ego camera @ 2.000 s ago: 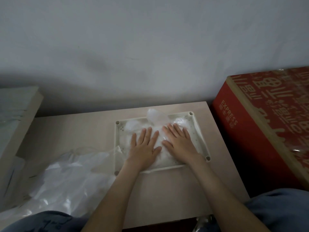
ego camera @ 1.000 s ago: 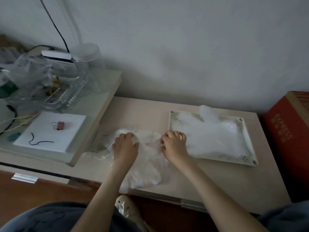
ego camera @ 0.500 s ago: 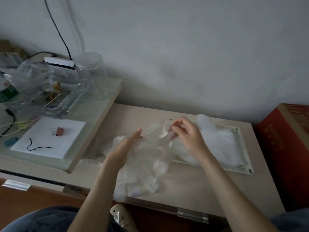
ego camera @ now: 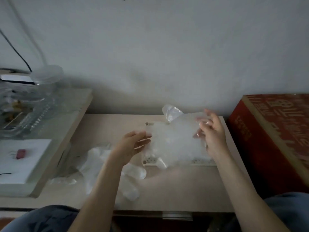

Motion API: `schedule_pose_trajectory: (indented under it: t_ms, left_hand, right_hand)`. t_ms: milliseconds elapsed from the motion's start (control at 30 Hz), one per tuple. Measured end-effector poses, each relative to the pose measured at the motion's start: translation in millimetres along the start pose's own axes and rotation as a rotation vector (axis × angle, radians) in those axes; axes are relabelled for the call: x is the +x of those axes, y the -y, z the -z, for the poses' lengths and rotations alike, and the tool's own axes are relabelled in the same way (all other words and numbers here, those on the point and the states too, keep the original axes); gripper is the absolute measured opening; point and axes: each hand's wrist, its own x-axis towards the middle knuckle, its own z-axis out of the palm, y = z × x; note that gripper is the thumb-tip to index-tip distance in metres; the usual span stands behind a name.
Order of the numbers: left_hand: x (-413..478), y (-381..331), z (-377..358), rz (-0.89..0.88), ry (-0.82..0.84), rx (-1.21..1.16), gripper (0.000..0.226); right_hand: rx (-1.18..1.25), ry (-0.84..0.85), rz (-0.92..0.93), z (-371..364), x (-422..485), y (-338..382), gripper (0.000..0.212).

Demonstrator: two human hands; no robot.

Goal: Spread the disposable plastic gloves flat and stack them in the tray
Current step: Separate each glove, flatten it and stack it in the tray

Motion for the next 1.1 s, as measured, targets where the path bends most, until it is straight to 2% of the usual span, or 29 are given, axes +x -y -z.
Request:
schedule_pose_trajectory:
  t_ms: [100, 167, 233, 333, 433, 533, 600, 633, 700, 767, 933, 1100]
  left_hand:
    - [12, 0, -20, 0.045, -0.038, -0.065, 0.018]
    - [21, 2, -38, 0.103, -0.004, -0.004, 0.028]
    - [28, 6, -52, 0.148, 0.042, 0.171, 0.038]
    - [37, 14, -56, 0.077, 0.04, 0.575, 0.035]
    - [51, 20, -60, 0.019, -0.033, 0.503, 0.024]
    - [61, 21, -65, 0.047, -0.151, 0.249, 0.016]
    - [65, 23, -67, 0.126, -0.112, 0.127, 0.02]
    - [65, 23, -68, 0.167, -0.057, 0.148, 0.025]
    - [65, 26, -68, 0.207, 0.068, 0.322, 0.035]
    - [63, 27, -69, 0.175, 0.159, 0.541, 0.031]
    - [66, 25, -63, 0.181, 0.201, 0.785, 0.011]
    - [60, 16, -60, 0.161, 0.16, 0.822, 0.027]
  right_hand:
    - [0.035, -0.085, -0.098, 20, 5, -10, 0.034]
    - [0.066, -0.15, -0.142, 34, 10, -20, 0.033]
    - [0.055, -0.217, -0.176, 43, 16, -33, 0.031]
    - [-0.005, -0.262, -0.197, 47, 21, -52, 0.029]
    - [-0.045, -0.285, -0.211, 54, 28, -67, 0.028]
    - [-0.09, -0.285, -0.215, 54, 30, -75, 0.025]
    - [-0.099, -0.284, -0.226, 53, 29, -80, 0.024]
    - [-0.099, -0.284, -0.238, 53, 29, -82, 0.024]
    - [-0.123, -0.291, -0.256, 53, 29, -87, 0.025]
    - [-0.173, -0.319, -0.235, 53, 28, -88, 0.026]
    - [-0.17, -0.303, -0.191, 45, 27, -81, 0.021]
    - [-0.162, -0.252, -0.124, 41, 28, -75, 0.03]
